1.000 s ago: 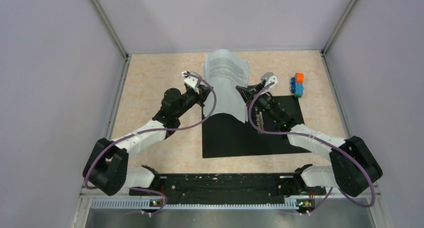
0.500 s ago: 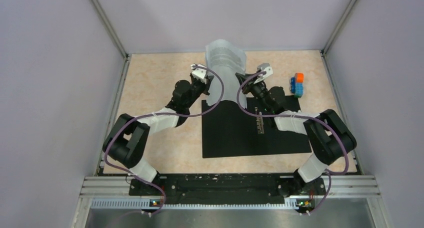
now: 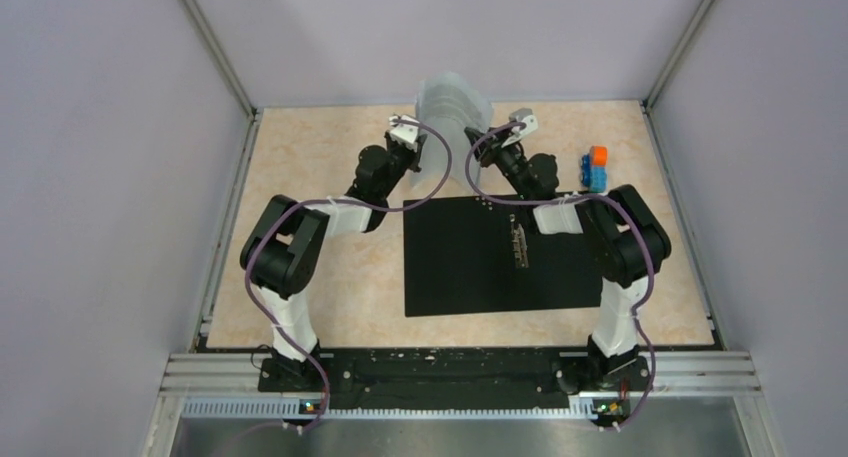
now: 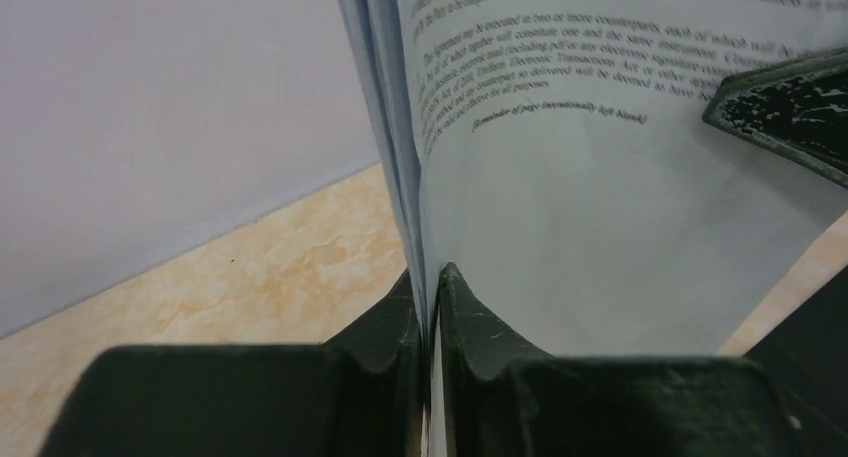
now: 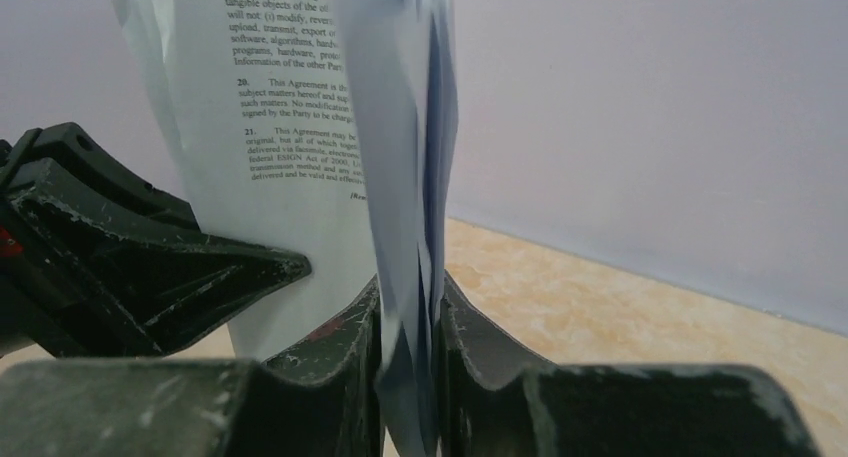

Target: Put the files into the folder

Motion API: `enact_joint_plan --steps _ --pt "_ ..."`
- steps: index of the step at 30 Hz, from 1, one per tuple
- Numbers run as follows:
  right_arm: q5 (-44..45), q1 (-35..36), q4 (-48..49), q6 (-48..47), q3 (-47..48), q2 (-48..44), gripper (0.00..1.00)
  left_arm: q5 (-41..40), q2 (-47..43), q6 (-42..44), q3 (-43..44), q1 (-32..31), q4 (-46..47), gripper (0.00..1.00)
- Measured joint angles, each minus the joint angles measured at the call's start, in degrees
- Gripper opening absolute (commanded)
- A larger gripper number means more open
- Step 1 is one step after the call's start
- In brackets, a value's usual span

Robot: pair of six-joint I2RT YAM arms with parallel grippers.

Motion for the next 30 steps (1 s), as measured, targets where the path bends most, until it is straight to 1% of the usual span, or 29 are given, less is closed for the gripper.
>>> enact_joint_plan --steps 3,5,11,14,20,25,30 --pt "-0.59 -0.35 1.66 1.01 0.37 3.17 0.27 -0.13 2.64 0.22 0.0 0.28 1.73 0.25" --pt "-1.22 -0.7 2.89 1.55 0.37 4.83 0.28 -0.17 3.54 0.26 -0.02 0.35 2.51 0.34" --pt "-3.1 -1.38 3.54 3.13 0.52 6.69 0.29 0.07 3.96 -0.57 -0.07 1.05 4.59 0.45" --pt "-4.26 -1.38 3.3 3.61 2.03 6.93 0.3 0.81 3.96 -1.99 -0.11 2.14 5.03 0.51" --pt "-6.45 -1.44 2.27 4.11 5.57 7.61 0.32 6.69 3.82 -6.71 -0.13 6.38 4.52 0.61" --pt "-8.9 -1.44 0.9 4.74 7.82 9.01 0.35 14.47 3.8 -11.43 0.22 9.97 3.5 0.63" --pt "-11.26 -1.46 -1.95 5.31 9.92 10.03 0.35 20.83 3.8 -14.32 3.02 10.84 0.74 0.62"
